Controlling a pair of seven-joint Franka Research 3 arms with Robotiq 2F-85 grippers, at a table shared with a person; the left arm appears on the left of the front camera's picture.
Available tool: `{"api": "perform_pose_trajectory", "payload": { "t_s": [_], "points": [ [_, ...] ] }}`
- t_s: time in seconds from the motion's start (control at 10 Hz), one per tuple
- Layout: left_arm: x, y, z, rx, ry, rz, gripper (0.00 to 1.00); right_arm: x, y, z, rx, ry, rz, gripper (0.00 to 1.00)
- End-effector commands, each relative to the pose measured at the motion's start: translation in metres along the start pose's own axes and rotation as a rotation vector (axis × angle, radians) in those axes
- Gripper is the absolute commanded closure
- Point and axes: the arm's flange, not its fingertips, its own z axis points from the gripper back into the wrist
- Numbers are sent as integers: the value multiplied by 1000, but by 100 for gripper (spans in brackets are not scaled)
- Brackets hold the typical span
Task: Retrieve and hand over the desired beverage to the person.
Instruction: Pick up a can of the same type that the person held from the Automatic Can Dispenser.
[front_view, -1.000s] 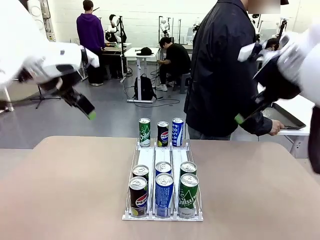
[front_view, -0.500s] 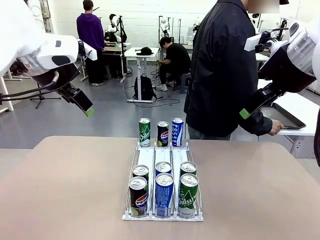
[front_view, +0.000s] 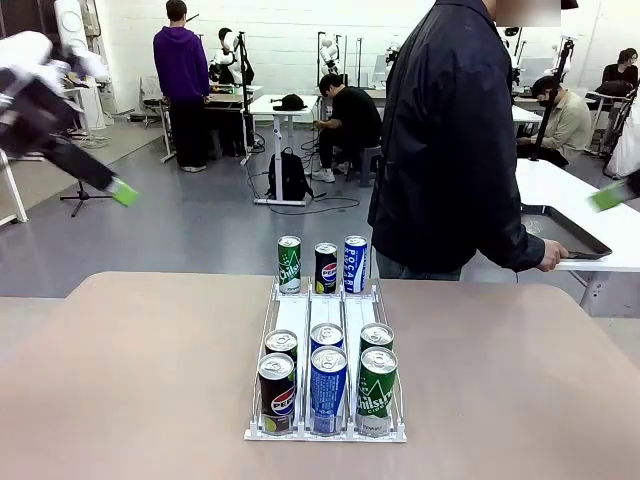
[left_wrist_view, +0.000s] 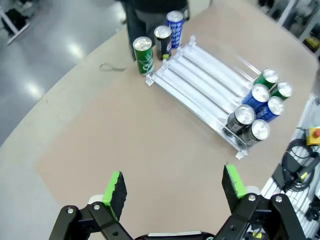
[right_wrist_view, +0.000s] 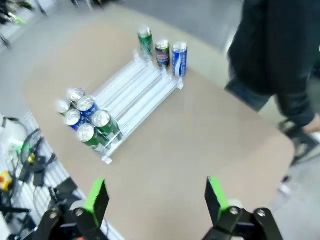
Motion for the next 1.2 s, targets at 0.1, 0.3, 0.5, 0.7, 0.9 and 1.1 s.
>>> {"api": "perform_pose_trajectory", "payload": {
  "t_s": [0.1,0.3,0.5,0.7,0.9,1.1],
  "points": [
    [-29,42,37,-143,-54,89,0,-27,-28,60,48,-94,-107,0],
    [-53,55,56,-127,-132,154,0,-40,-32,70,71,-65,-133,0],
    [-68,61,71,-111,-180,189,0,-51,-34,71,75,-37,-164,0],
    [-76,61,82,-95,-174,214,0,-58,-31,68,67,-15,-181,0],
    [-73,68,84,-88,-164,230,0,-55,-35,71,63,-20,-173,0],
    [-73,68,84,-88,-164,230,0,-55,-35,71,63,-20,-173,0]
  ]
}}
